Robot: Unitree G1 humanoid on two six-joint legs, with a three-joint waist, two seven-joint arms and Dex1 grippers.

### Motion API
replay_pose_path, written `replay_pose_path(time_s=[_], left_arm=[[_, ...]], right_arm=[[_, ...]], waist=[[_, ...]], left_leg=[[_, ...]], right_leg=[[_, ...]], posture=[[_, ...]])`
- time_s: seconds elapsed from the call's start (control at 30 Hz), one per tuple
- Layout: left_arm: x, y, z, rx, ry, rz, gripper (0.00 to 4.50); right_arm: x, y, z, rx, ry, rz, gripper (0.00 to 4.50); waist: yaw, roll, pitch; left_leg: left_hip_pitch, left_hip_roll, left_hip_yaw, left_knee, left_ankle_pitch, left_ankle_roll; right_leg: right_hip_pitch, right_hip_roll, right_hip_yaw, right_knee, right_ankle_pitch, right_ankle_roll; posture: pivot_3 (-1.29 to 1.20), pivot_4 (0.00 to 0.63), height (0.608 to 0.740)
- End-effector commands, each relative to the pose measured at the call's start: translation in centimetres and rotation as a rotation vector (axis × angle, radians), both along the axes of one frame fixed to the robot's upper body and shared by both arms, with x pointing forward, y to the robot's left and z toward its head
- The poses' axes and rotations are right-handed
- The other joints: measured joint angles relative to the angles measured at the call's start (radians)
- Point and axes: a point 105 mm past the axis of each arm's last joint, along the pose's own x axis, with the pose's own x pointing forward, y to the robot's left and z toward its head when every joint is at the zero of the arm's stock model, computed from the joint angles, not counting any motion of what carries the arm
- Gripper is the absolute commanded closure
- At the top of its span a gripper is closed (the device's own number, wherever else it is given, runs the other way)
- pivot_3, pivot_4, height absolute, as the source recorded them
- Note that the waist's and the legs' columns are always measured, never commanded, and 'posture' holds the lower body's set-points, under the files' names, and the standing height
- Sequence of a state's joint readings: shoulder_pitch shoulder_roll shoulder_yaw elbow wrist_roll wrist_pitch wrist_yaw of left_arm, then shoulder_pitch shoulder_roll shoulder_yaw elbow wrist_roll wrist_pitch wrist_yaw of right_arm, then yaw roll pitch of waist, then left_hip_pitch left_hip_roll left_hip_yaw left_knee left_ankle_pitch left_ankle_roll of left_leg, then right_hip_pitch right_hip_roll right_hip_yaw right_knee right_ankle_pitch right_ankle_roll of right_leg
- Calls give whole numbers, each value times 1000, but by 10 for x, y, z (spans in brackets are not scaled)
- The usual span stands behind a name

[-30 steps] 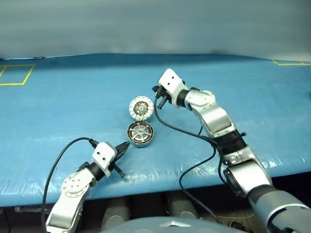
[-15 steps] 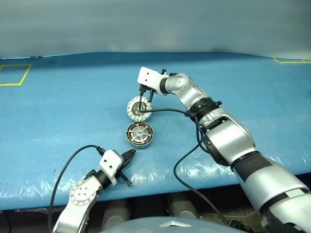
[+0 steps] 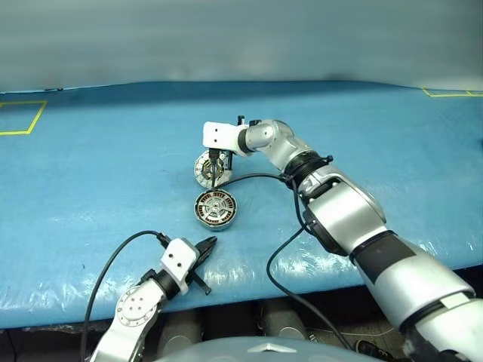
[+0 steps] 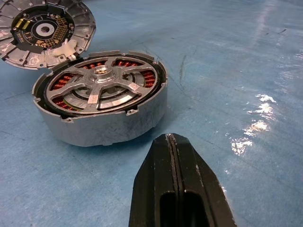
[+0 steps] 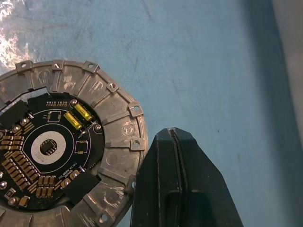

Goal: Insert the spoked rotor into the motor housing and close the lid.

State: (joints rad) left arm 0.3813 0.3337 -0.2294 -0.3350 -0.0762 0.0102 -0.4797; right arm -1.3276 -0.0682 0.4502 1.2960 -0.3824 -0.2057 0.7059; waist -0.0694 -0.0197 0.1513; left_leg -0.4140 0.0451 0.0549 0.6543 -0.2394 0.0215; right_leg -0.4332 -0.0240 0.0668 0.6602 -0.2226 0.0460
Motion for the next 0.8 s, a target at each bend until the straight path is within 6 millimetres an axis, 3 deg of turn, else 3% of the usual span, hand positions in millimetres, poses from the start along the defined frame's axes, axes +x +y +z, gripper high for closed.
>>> replay_pose_path(time_s=[0.03,0.47,0.57,0.67,0.8], left_arm=[[0,-6,14,-13,-63,-19,4500],[7,-5,11,-3,-63,-33,4500],[7,-5,11,-2,-62,-37,4500],[8,-6,11,-1,-62,-47,4500],[9,-7,11,-2,-65,-51,4500]], right_arm=[[-4,12,23,0,-38,88,4487],[-40,11,19,-144,92,383,4487],[-34,16,30,-101,-5,353,4487],[-14,25,56,3,-173,209,4487],[0,17,49,-152,-268,134,4487]], waist=[[0,0,0],[4,1,1],[3,1,1],[1,1,1],[2,1,1]], left_leg=[[0,0,0,0,0,0],[1,0,-1,0,0,0],[1,0,-2,1,0,0],[1,0,-1,1,0,0],[1,-1,-1,1,1,-1]], right_leg=[[0,0,0,0,0,0],[1,0,-1,0,0,0],[1,0,0,0,0,0],[1,0,0,1,0,0],[0,0,0,1,0,0]], posture=[[0,150,740],[0,150,740],[0,150,740],[0,150,740],[0,150,740]])
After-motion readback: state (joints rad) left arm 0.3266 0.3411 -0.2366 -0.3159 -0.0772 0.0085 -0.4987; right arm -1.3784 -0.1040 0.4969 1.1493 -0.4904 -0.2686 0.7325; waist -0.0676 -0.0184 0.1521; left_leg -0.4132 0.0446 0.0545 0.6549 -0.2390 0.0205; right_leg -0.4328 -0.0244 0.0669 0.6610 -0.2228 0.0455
